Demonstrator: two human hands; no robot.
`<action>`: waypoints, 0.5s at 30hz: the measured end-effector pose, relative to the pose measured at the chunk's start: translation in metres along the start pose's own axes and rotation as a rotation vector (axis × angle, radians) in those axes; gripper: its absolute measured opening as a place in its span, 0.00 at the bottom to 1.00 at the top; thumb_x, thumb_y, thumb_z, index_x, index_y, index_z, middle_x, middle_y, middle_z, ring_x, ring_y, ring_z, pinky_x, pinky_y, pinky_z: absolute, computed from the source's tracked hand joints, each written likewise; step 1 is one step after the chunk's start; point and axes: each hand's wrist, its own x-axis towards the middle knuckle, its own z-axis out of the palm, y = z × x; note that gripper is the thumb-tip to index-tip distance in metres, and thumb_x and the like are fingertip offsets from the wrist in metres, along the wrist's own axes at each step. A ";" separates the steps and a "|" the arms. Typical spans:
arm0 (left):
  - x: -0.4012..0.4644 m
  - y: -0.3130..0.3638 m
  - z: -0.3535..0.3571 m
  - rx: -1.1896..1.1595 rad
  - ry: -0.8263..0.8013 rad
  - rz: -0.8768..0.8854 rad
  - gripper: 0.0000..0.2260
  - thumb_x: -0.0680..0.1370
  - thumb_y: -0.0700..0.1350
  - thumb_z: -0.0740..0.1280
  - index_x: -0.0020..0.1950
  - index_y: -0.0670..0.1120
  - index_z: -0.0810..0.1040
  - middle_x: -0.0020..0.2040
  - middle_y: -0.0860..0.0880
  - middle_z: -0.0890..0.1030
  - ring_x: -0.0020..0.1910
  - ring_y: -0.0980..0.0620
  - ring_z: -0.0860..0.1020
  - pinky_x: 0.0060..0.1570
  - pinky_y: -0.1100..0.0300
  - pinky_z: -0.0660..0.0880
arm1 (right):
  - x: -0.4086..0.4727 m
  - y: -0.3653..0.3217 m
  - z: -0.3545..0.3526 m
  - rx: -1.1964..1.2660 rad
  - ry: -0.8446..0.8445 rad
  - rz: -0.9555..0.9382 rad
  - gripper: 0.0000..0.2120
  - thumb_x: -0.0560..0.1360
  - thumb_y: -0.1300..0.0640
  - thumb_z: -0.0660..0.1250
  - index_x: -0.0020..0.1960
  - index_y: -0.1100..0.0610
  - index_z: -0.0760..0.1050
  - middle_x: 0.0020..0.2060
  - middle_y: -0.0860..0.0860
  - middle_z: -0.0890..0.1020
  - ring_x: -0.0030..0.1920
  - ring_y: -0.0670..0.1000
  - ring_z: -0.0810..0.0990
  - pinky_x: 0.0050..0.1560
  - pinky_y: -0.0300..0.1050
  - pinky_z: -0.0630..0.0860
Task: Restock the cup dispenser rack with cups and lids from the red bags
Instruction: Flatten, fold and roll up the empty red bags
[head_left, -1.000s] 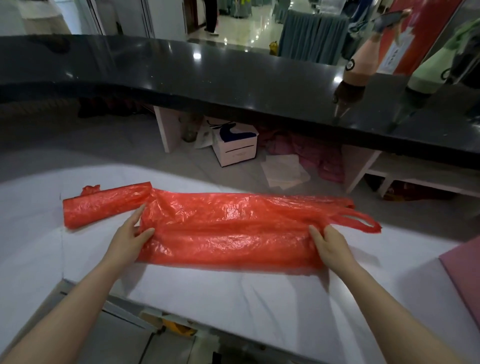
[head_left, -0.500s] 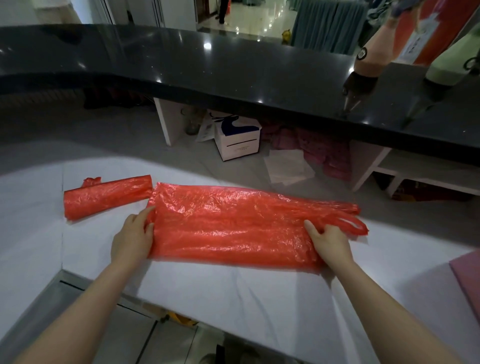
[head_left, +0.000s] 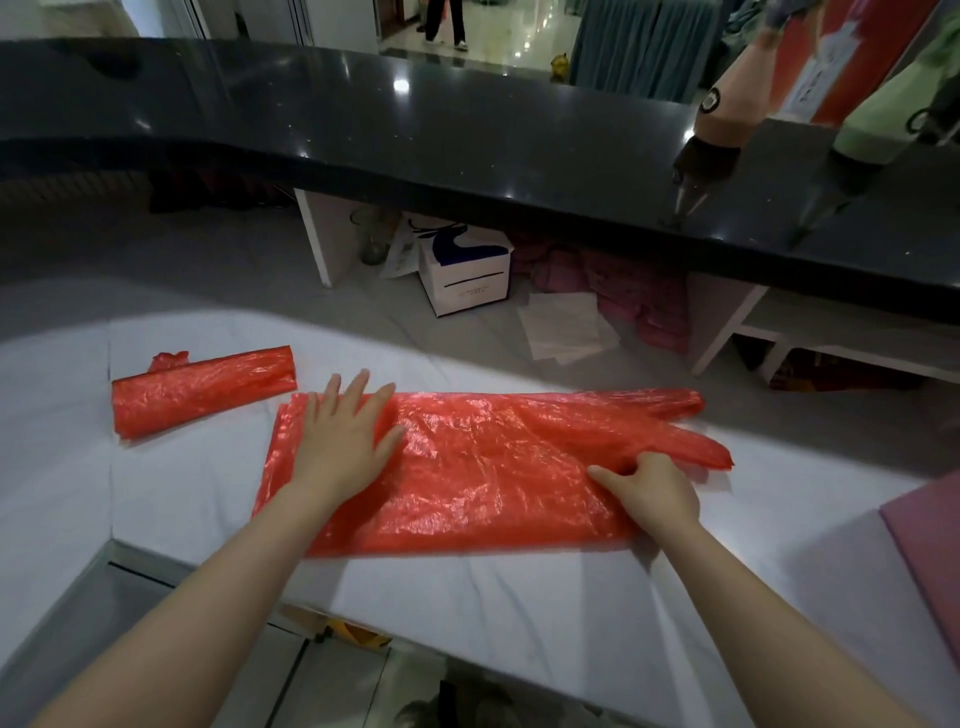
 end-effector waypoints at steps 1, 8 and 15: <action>0.001 0.000 0.006 0.028 -0.058 -0.027 0.30 0.78 0.66 0.49 0.78 0.57 0.53 0.79 0.47 0.50 0.77 0.40 0.46 0.72 0.41 0.41 | 0.000 0.000 0.000 -0.008 -0.004 0.004 0.18 0.67 0.34 0.69 0.37 0.50 0.76 0.32 0.45 0.81 0.36 0.49 0.79 0.39 0.49 0.78; -0.025 -0.016 0.025 0.035 -0.181 -0.203 0.39 0.67 0.75 0.35 0.76 0.62 0.38 0.79 0.48 0.43 0.76 0.38 0.42 0.70 0.36 0.38 | -0.005 -0.008 -0.003 -0.124 0.076 0.015 0.23 0.67 0.29 0.65 0.36 0.48 0.68 0.31 0.43 0.73 0.33 0.49 0.73 0.30 0.44 0.64; -0.032 -0.026 0.025 0.029 -0.171 -0.280 0.39 0.68 0.74 0.37 0.77 0.60 0.41 0.79 0.50 0.44 0.76 0.39 0.42 0.71 0.35 0.41 | -0.003 -0.024 -0.002 -0.244 0.067 0.057 0.32 0.66 0.23 0.58 0.35 0.53 0.73 0.30 0.49 0.77 0.31 0.51 0.76 0.29 0.43 0.68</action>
